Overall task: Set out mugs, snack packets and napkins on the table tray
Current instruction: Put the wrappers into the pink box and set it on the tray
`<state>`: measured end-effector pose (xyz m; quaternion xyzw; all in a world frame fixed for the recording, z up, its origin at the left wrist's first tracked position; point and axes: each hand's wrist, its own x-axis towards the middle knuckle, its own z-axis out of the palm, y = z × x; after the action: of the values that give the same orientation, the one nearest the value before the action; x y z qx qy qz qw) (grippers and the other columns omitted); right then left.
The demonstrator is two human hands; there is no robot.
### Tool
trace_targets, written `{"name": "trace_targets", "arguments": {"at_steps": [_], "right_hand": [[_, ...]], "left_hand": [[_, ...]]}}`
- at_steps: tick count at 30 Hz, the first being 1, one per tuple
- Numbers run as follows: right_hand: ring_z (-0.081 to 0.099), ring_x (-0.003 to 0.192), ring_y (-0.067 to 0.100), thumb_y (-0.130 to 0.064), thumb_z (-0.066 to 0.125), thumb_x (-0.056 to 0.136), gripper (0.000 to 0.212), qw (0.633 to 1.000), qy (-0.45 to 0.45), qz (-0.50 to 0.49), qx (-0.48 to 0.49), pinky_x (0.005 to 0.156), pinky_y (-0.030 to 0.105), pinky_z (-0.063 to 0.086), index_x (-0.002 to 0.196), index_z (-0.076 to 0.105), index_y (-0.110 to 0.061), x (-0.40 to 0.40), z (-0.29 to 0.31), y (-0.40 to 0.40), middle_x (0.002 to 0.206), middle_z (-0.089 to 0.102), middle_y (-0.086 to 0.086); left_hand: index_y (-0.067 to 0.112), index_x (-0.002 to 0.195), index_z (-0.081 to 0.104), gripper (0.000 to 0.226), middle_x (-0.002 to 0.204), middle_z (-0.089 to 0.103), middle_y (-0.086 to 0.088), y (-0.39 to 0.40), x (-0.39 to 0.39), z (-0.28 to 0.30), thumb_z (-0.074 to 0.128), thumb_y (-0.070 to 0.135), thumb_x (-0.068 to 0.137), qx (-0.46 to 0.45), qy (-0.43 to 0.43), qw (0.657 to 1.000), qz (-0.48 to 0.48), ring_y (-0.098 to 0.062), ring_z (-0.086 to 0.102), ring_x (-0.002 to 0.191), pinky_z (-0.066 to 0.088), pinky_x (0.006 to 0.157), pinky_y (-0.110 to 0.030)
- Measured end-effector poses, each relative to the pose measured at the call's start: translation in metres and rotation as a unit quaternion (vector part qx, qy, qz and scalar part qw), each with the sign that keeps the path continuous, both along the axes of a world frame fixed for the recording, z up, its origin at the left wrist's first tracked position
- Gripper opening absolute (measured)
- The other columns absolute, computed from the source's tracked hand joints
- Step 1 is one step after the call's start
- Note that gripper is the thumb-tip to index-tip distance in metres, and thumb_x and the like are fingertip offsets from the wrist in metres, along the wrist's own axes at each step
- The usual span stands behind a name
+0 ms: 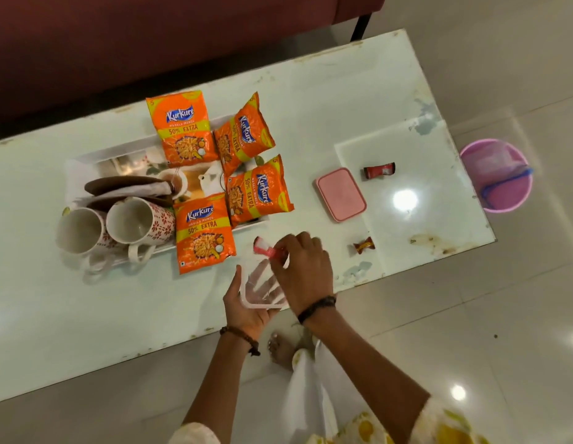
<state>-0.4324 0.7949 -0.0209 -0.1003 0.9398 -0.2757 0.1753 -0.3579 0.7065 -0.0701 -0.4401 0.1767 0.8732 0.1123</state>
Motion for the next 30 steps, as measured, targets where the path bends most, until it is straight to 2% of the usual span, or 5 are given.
{"name": "trace_targets", "arguments": {"at_steps": [5,9,19,25,30], "right_hand": [[0.047,0.111,0.026,-0.036,0.050,0.090,0.037,0.996,-0.045,0.066,0.047,0.091,0.037,0.042,0.122,0.051,-0.018,0.008,0.016,0.016,0.122,0.054,0.006],[0.060,0.088,0.032,-0.003,0.059,0.083,0.023,0.996,0.094,-0.001,0.012,0.067,0.038,0.048,0.103,0.065,-0.012,-0.013,0.019,0.055,0.100,0.066,0.013],[0.050,0.104,0.029,0.005,0.042,0.085,0.032,0.971,-0.084,0.127,0.184,0.071,0.035,0.044,0.110,0.053,-0.012,-0.068,-0.059,0.134,0.114,0.052,0.012],[0.052,0.086,0.010,-0.018,0.056,0.088,0.018,0.996,-0.017,-0.064,-0.054,0.066,0.019,0.043,0.105,0.056,-0.017,-0.051,-0.023,0.108,0.098,0.061,-0.002],[0.053,0.082,0.009,-0.024,0.052,0.090,0.012,0.989,-0.084,0.017,-0.120,0.066,0.020,0.044,0.100,0.058,-0.019,-0.015,0.016,0.087,0.097,0.063,-0.002]], "left_hand": [[0.018,0.097,0.071,0.046,0.095,0.072,-0.009,0.009,-0.008,0.000,0.047,0.052,0.078,0.019,0.013,1.000,-0.020,-0.024,0.071,0.081,0.060,0.065,-0.036],[0.012,0.106,0.068,0.071,0.102,0.071,-0.017,0.014,-0.013,0.011,0.081,0.048,0.047,0.081,0.052,0.994,-0.047,-0.027,0.070,0.082,0.059,0.069,-0.037],[0.008,0.130,0.046,0.114,0.113,0.058,-0.024,0.044,-0.023,0.023,0.091,0.037,0.029,0.121,0.006,0.991,-0.050,-0.031,0.071,0.078,0.060,0.063,-0.040],[0.012,0.130,0.045,0.096,0.115,0.056,-0.018,0.058,-0.037,0.014,0.076,0.049,0.047,0.076,-0.037,0.994,-0.063,-0.031,0.063,0.088,0.059,0.063,-0.039],[0.019,0.104,0.065,0.048,0.088,0.070,-0.010,0.066,-0.045,-0.004,0.033,0.052,0.089,0.029,-0.051,0.995,-0.079,-0.027,0.066,0.078,0.057,0.060,-0.033]]}}
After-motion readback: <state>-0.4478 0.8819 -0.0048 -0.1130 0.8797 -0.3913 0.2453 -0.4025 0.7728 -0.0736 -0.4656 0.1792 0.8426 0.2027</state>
